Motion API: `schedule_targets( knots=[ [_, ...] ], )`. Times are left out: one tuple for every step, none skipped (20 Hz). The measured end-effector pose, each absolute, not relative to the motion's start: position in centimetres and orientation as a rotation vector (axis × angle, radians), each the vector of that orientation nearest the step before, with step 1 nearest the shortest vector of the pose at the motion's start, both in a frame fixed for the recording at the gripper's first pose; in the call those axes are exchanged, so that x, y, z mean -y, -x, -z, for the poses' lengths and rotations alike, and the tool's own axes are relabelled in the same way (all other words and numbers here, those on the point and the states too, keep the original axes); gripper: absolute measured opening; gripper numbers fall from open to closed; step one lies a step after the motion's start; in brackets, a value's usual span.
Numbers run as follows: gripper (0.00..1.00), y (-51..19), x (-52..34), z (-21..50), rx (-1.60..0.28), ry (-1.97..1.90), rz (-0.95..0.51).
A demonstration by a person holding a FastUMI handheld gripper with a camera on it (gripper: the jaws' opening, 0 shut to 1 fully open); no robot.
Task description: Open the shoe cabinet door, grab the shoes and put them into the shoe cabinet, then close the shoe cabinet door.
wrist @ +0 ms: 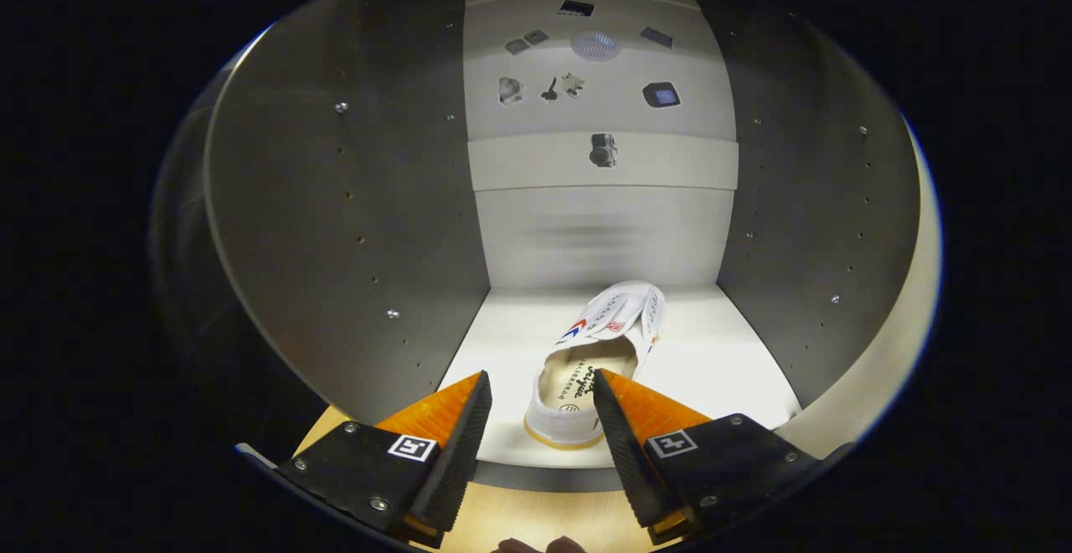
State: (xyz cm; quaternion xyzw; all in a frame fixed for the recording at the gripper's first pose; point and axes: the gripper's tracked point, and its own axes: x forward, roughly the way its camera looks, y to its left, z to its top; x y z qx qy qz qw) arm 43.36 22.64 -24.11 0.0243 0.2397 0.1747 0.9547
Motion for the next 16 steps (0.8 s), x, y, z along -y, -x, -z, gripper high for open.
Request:
schedule_targets(
  knots=[
    [0.79, -42.6, -22.4, 23.5, -0.471, -0.051, -0.355],
    [0.8, -41.6, -22.2, 22.9, -0.456, -0.05, -0.357],
    [0.81, -40.4, -21.9, 22.3, -0.444, -0.049, -0.357],
    [0.82, -39.1, -21.6, 21.7, -0.433, -0.054, -0.363],
    [0.83, -37.7, -21.5, 21.1, -0.423, -0.064, -0.379],
    [0.85, -36.2, -21.3, 20.5, -0.417, -0.07, -0.392],
    [0.89, -34.9, -21.0, 19.9, -0.41, -0.072, -0.394],
    [0.91, -33.8, -20.7, 19.3, -0.403, -0.074, -0.392],
    [0.93, -32.6, -20.3, 18.7, -0.394, -0.076, -0.389],
    [0.93, -31.6, -19.9, 18.3, -0.389, -0.078, -0.387],
    [0.93, -30.5, -19.5, 17.7, -0.382, -0.077, -0.385],
    [0.93, -29.5, -19.0, 17.1, -0.375, -0.074, -0.383],
    [0.93, -28.5, -18.5, 16.6, -0.366, -0.072, -0.379],
    [0.93, -27.6, -18.1, 16.0, -0.357, -0.07, -0.375],
    [0.93, -26.7, -17.7, 15.4, -0.347, -0.068, -0.374],
    [0.93, -25.8, -17.1, 14.8, -0.335, -0.064, -0.37]
  ],
)
